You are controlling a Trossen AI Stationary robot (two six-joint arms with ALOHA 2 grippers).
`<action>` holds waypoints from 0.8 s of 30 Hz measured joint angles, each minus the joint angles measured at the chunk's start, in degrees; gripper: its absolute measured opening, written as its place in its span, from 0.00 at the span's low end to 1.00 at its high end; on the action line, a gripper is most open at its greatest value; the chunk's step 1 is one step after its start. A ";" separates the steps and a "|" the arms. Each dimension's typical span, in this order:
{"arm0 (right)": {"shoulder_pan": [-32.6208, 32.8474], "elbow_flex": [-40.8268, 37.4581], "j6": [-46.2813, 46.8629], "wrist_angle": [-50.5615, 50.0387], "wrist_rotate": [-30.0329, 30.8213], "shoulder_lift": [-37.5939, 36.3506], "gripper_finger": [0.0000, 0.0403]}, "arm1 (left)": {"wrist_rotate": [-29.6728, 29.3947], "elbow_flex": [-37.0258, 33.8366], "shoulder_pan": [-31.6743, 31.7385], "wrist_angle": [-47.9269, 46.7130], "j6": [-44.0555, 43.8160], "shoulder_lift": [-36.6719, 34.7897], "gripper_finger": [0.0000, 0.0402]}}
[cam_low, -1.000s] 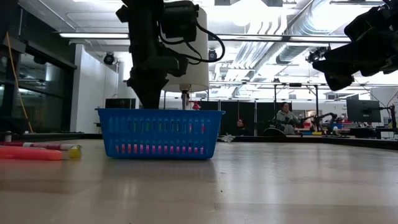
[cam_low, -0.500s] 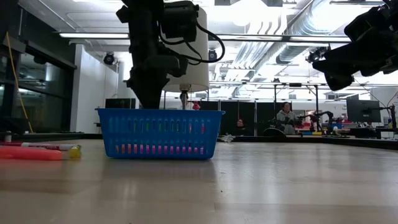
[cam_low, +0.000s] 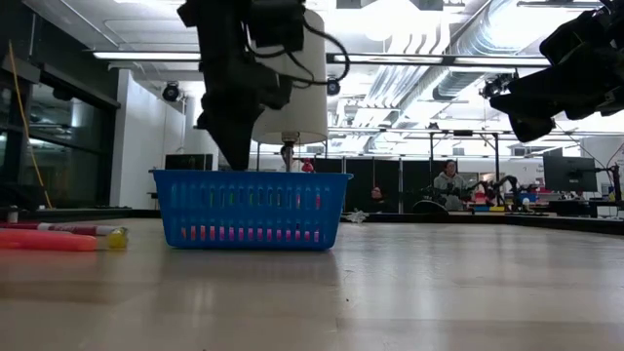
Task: Pick & Place Markers
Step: Put the white and red marker pen into the green bin
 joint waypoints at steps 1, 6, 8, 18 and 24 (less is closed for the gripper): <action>-0.01 0.00 0.02 0.00 0.00 0.00 0.37 | 0.41 0.07 -0.03 0.15 0.02 -0.49 0.19; -0.01 0.00 0.07 0.00 0.02 0.00 0.37 | -1.08 0.04 -1.52 -2.73 0.04 -3.22 0.19; 0.01 0.00 0.01 0.00 0.01 0.00 0.37 | -2.19 -0.08 -2.05 -5.81 0.02 -4.66 0.20; 0.00 0.00 0.01 -0.02 0.01 0.00 0.37 | -6.49 -5.12 -5.01 -5.80 -0.42 -10.85 0.20; -0.01 0.00 0.07 0.00 0.00 0.00 0.37 | -5.46 -10.25 -6.81 -4.61 -0.57 -15.38 0.20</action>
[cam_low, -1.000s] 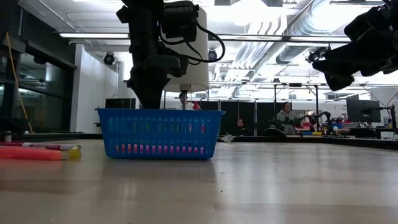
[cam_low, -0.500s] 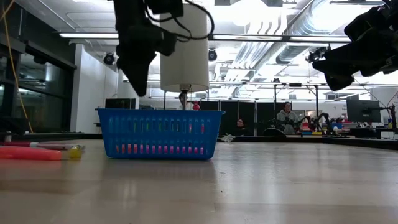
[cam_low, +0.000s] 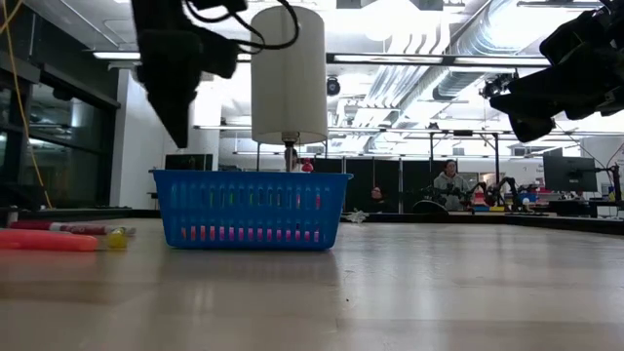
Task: Pick & Place Markers
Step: Put the white and red marker pen into the green bin
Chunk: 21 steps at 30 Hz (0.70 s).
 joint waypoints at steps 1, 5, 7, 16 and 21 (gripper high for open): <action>0.00 0.00 0.00 0.00 0.02 0.00 0.37 | -0.03 -0.75 -0.36 0.04 -0.12 -0.68 0.20; 0.01 0.01 0.00 0.00 0.02 0.00 0.37 | 0.21 -3.85 -1.11 -0.17 -1.69 -3.60 0.20; 0.02 0.00 -0.07 0.00 0.01 0.00 0.37 | 0.49 -5.02 -1.80 0.50 -2.72 -4.85 0.20; 0.02 0.01 -0.04 -0.01 0.00 0.00 0.37 | 3.70 -10.35 -2.56 -0.17 -11.24 -8.90 0.20; 0.02 0.02 -0.07 -0.02 0.02 0.00 0.37 | 7.23 -13.24 -3.75 -0.29 -12.92 -9.34 0.20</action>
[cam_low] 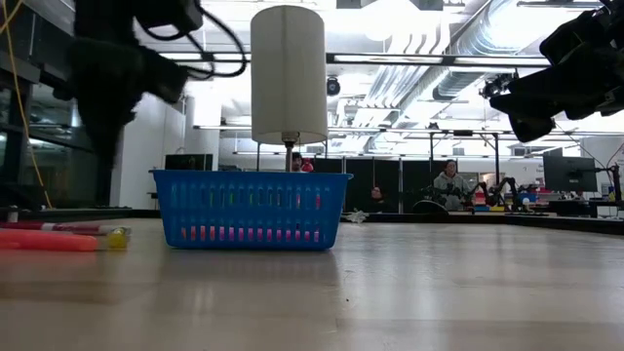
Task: Pick & Place Markers
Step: Put the white and red marker pen into the green bin
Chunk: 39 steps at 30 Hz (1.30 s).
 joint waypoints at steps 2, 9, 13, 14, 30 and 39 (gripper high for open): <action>0.00 -0.02 0.00 0.02 -0.01 0.00 0.37 | 0.98 -1.23 -1.18 -0.23 -0.01 0.00 0.20; 0.00 -0.02 -0.02 0.02 0.00 0.00 0.37 | 1.30 -5.07 -5.73 0.13 0.02 0.02 0.20; -0.02 -0.02 -0.02 0.02 0.00 0.00 0.37 | -0.90 -7.14 -7.60 1.15 0.48 0.04 0.20; -0.01 -0.02 -0.02 0.02 0.00 0.00 0.37 | -1.00 -7.51 -7.86 1.56 1.41 0.04 0.20; 0.00 0.00 -0.04 0.02 0.00 0.00 0.37 | -3.04 -7.97 -8.08 1.78 12.66 0.13 0.38; 0.00 -0.02 -0.04 0.02 0.00 0.00 0.37 | -5.32 -8.14 -8.04 1.99 19.03 1.34 0.45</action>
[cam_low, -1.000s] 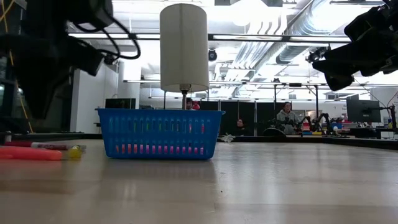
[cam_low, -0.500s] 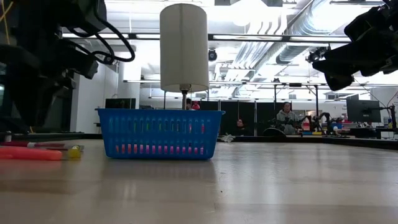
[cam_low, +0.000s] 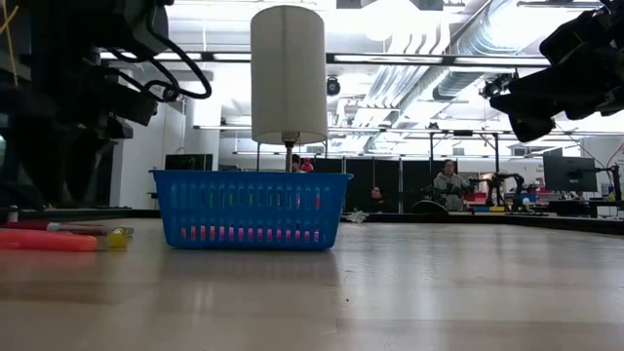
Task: Pick & Place Markers
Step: Put the white and red marker pen into the green bin
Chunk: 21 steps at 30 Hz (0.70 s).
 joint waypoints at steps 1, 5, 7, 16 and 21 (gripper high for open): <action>0.00 0.00 0.00 0.00 0.00 0.00 0.37 | -0.01 -0.29 0.00 0.48 0.69 0.21 0.45; -0.02 0.00 0.00 0.00 0.00 0.00 0.37 | 0.01 -2.02 0.02 3.61 1.00 0.54 0.45; -0.01 0.00 0.00 0.00 0.00 0.00 0.37 | 0.01 -2.79 0.02 4.85 1.00 0.54 0.45; -0.02 0.00 0.00 0.00 -0.01 0.00 0.37 | 0.53 -5.66 0.02 6.37 1.19 0.54 0.45; 0.00 0.00 -0.01 0.00 -0.01 0.00 0.37 | 0.87 -6.34 0.02 7.36 1.18 2.30 0.45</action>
